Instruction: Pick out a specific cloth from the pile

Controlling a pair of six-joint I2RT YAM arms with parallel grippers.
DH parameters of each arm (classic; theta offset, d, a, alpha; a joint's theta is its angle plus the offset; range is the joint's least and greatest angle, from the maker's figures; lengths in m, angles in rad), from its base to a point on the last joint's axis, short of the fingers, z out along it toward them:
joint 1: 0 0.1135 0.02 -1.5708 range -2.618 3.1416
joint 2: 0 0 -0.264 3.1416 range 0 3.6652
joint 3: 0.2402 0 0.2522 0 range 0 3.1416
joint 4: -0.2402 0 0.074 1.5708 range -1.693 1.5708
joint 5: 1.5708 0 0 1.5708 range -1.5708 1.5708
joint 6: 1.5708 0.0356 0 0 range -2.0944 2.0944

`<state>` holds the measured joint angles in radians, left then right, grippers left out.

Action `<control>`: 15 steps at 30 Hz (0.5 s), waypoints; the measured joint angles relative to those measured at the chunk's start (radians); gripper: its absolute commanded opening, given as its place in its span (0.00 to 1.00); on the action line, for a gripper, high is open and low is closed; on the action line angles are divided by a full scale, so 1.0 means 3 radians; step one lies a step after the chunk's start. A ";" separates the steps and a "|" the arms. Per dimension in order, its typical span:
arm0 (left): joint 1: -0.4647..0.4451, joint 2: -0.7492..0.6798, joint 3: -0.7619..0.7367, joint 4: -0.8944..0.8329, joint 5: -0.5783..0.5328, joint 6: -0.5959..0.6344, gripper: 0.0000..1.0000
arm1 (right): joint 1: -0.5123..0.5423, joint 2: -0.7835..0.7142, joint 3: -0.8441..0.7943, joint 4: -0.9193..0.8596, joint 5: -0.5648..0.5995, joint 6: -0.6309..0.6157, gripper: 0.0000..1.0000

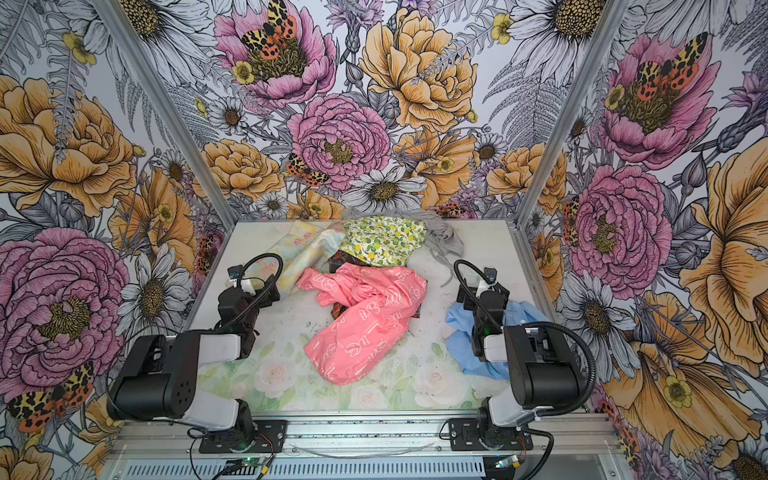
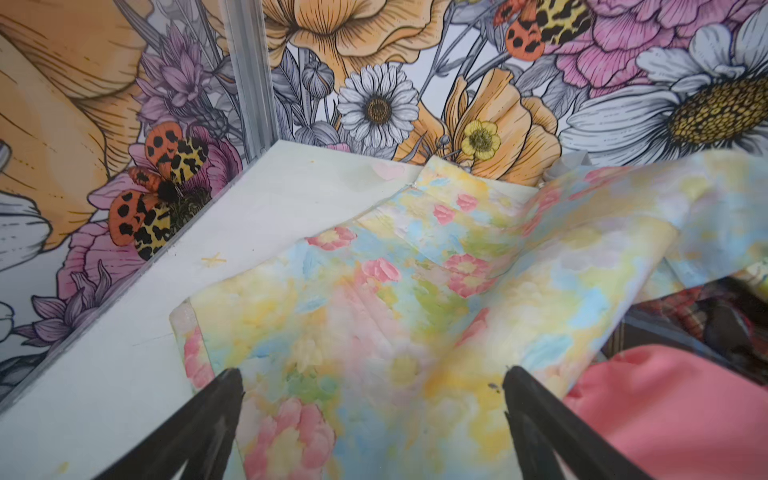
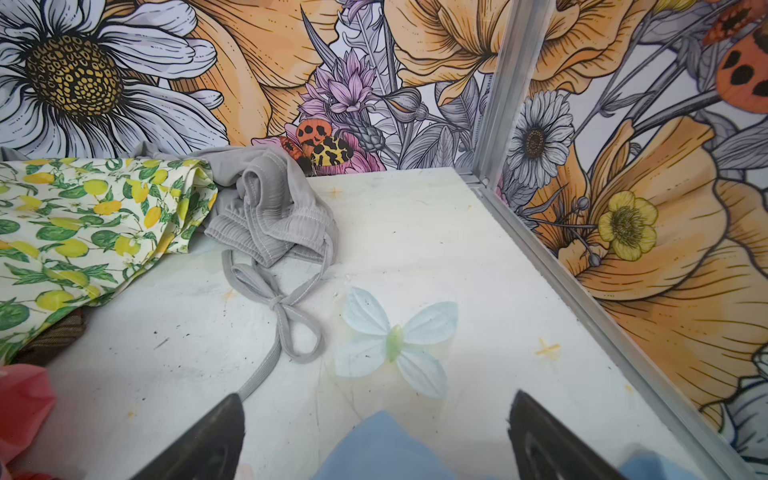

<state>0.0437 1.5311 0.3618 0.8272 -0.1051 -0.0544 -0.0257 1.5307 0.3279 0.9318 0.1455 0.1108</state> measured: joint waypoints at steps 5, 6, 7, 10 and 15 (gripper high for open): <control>-0.0164 0.0092 0.0003 0.0111 -0.0089 0.0104 0.99 | 0.0000 0.0004 0.0085 -0.0051 0.0013 0.0001 0.99; -0.0175 0.0090 0.0004 0.0145 -0.0102 0.0121 0.99 | 0.0000 0.0005 0.0086 -0.0052 0.0014 0.0001 0.99; -0.0177 0.0089 0.0004 0.0165 -0.0114 0.0123 0.99 | 0.0000 0.0005 0.0086 -0.0052 0.0013 0.0000 0.99; -0.0175 0.0089 0.0006 0.0202 -0.0146 0.0132 0.99 | 0.0000 0.0005 0.0086 -0.0053 0.0013 0.0000 0.99; -0.0183 0.0089 0.0008 0.0264 -0.0207 0.0156 0.99 | 0.0000 0.0005 0.0089 -0.0078 0.0013 0.0000 0.99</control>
<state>-0.0113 1.5578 0.3641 0.9066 -0.1673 -0.0074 -0.0257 1.5322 0.3546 0.9085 0.1493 0.1108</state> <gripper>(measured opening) 0.987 0.995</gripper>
